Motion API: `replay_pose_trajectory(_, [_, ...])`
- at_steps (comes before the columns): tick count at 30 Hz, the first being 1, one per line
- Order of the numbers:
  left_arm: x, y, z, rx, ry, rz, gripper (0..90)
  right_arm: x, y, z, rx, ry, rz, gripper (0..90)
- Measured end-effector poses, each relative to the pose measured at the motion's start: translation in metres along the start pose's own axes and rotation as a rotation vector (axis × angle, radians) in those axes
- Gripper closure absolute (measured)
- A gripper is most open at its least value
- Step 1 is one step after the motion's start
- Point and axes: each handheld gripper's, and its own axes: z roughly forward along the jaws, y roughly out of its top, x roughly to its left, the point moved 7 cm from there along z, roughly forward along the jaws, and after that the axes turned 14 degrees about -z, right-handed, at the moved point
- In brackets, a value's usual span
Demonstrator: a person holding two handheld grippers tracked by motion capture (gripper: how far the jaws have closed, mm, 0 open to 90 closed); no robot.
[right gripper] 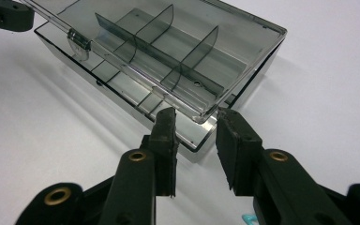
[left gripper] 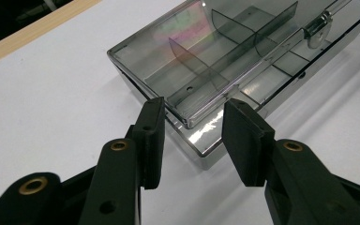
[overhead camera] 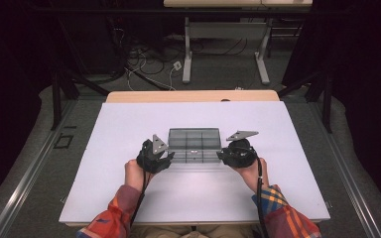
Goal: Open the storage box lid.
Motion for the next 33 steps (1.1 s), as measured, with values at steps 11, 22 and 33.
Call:
replay_pose_trajectory(11, [0.002,0.002,-0.001,-0.005,-0.001,0.023,60.9,-0.002,0.005,0.002,-0.015,-0.002,-0.01,69.2])
replay_pose_trajectory(22, [0.004,0.008,-0.003,-0.019,0.0,0.024,60.8,-0.003,0.008,-0.002,-0.001,-0.016,-0.002,68.5])
replay_pose_trajectory(33, [0.006,0.015,-0.003,-0.025,0.002,0.031,61.2,-0.008,0.014,-0.002,-0.01,-0.037,-0.029,66.3])
